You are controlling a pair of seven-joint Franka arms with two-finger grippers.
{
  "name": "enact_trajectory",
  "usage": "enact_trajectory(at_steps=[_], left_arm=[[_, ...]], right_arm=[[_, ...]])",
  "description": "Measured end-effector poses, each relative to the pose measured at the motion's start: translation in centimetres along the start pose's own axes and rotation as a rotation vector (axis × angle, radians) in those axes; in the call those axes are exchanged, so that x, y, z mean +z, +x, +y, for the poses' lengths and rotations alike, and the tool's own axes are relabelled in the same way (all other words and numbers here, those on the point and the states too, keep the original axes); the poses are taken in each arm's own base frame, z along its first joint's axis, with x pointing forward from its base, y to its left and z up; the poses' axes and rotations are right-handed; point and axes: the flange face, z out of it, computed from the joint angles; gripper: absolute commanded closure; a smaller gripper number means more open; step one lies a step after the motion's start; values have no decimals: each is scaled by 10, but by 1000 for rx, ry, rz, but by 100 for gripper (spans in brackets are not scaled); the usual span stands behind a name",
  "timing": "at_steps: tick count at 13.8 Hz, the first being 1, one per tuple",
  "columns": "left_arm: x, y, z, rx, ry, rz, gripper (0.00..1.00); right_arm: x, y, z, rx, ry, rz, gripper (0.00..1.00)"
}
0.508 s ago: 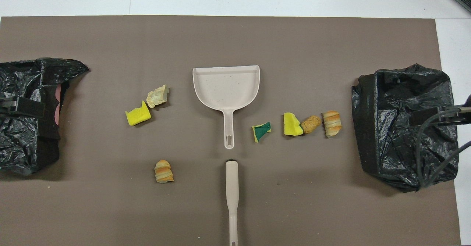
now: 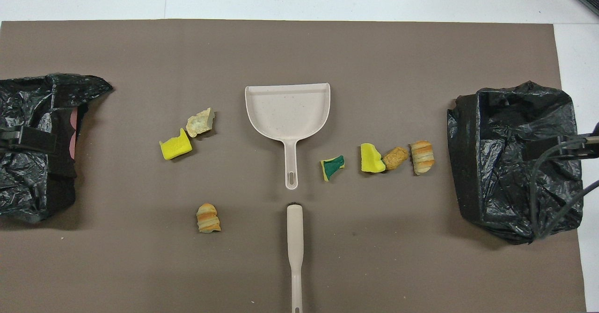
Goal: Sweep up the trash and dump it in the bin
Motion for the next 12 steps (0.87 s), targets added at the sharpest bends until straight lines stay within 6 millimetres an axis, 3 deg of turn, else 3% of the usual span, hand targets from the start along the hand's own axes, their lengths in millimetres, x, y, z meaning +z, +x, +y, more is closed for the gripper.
enact_trajectory(at_steps=[7,12], left_arm=[[0,-1,2,4,-4,0,0],[14,-3,27,38,-157,-28,0]], right_arm=[[-3,-1,-2,-3,0,6,0],[-2,-1,-3,-5,0,4,0]])
